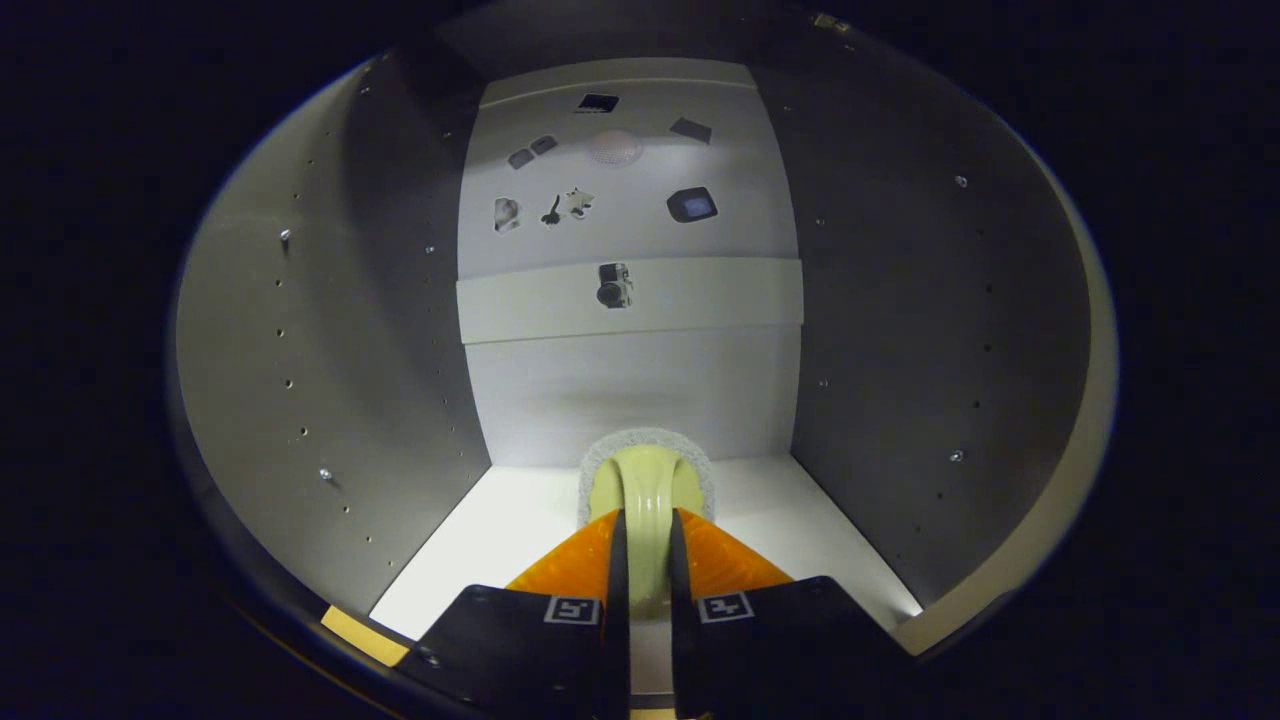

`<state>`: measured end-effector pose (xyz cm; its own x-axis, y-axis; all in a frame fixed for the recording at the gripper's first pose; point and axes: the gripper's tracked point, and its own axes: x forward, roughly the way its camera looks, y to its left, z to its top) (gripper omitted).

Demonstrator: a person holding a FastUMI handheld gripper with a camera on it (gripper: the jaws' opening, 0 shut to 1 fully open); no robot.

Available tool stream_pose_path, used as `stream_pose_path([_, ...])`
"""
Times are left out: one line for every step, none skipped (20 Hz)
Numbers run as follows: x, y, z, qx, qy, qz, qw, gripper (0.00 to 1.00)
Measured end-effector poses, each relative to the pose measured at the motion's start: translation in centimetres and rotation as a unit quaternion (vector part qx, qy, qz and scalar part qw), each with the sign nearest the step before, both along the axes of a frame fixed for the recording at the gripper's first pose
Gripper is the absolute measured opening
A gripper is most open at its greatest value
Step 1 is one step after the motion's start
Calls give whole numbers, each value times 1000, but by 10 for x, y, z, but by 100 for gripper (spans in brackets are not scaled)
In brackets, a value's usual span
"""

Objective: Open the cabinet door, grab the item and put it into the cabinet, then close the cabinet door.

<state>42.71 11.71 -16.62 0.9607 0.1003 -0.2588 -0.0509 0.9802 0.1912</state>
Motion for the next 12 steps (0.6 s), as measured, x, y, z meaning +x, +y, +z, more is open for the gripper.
stream_pose_path([3, 0, 1, 3, -4, 1, 1000, 21])
stream_pose_path([6, 0, 0, 0, -8, -1, 1000, 21])
stream_pose_path([6, 0, 0, -5, -12, 1, 1000, 24])
stream_pose_path([7, 2, -2, -12, -13, 3, 1000, 32])
stream_pose_path([8, 4, -2, -18, -17, 6, 1000, 35])
stream_pose_path([8, 6, -3, -22, -19, 8, 1000, 42])
stream_pose_path([7, 8, -2, -24, -22, 12, 999, 45])
stream_pose_path([5, 9, 0, -25, -25, 14, 999, 46])
stream_pose_path([1, 8, 5, -29, -31, 17, 999, 46])
stream_pose_path([-6, 7, 13, -35, -39, 18, 998, 46])
stream_pose_path([-16, 7, 23, -38, -52, 21, 998, 46])
stream_pose_path([-28, 9, 35, -39, -67, 24, 997, 51])
